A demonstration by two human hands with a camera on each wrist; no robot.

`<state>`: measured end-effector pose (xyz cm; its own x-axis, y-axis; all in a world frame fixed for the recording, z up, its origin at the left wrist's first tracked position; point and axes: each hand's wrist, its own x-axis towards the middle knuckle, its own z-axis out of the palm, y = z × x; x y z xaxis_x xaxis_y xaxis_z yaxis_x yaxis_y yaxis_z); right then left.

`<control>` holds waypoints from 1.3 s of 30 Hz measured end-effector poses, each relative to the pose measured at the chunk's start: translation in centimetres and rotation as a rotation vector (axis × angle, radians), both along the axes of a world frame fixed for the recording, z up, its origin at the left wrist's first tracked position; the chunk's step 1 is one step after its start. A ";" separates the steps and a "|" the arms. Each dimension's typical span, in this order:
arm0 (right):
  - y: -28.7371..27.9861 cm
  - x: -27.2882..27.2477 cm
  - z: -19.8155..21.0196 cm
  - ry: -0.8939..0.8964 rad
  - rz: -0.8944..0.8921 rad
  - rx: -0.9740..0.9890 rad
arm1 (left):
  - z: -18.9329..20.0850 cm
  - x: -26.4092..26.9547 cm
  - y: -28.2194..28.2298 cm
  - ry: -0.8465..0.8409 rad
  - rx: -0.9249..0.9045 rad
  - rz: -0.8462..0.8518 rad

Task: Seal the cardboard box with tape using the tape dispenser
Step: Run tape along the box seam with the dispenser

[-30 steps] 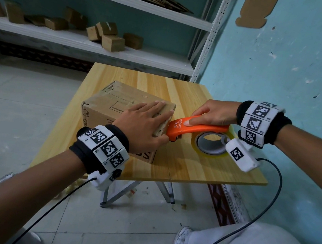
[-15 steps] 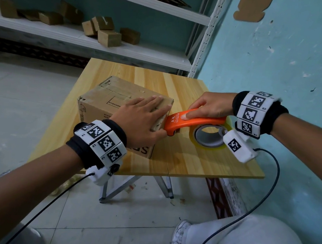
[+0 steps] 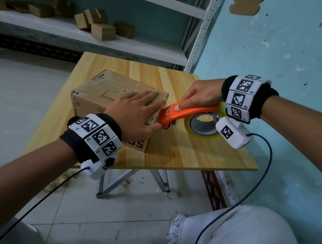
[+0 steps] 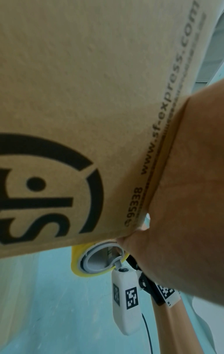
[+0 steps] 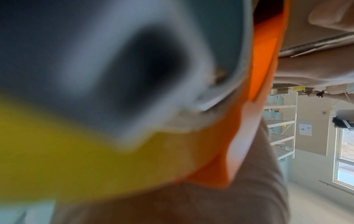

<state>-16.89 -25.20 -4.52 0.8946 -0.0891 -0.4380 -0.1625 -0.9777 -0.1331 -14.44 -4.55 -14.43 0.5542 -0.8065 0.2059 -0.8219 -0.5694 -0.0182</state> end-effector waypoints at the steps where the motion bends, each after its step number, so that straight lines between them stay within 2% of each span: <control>1: 0.1 0.1 0.1 0.002 0.007 -0.011 | 0.0 0.0 0.0 0.001 0.000 0.001; 16: 2.4 0.3 1.2 -0.022 0.024 -0.174 | 0.3 -0.5 0.0 -0.017 -0.002 0.000; 18: 3.8 0.7 -0.7 0.039 0.077 -0.209 | 0.4 -0.6 0.0 -0.007 0.000 -0.008; 20: 5.4 0.6 -3.0 0.115 0.208 -0.262 | 0.5 -0.5 -0.1 0.012 -0.001 -0.008; 22: 6.0 0.7 -3.1 0.084 0.278 -0.312 | 0.4 -0.2 0.0 0.016 -0.021 0.005; 26: 3.2 0.2 0.2 0.037 0.152 -0.400 | 0.3 0.1 0.5 0.023 -0.013 0.000; 29: 0.4 -0.5 1.4 -0.049 0.043 -0.325 | 0.5 0.4 0.7 0.040 -0.014 -0.013; 33: -2.0 -2.4 0.5 -0.129 -0.066 -0.144 | 0.8 0.4 0.9 0.057 -0.030 -0.007; 39: -2.9 -3.7 -2.2 -0.095 -0.145 -0.028 | 1.0 0.7 1.5 0.020 0.001 -0.015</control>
<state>-20.63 -28.10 -6.72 0.9087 -0.2314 -0.3474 -0.2904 -0.9483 -0.1279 -13.71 -3.10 -13.48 0.5460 -0.8149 0.1942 -0.8305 -0.5569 -0.0018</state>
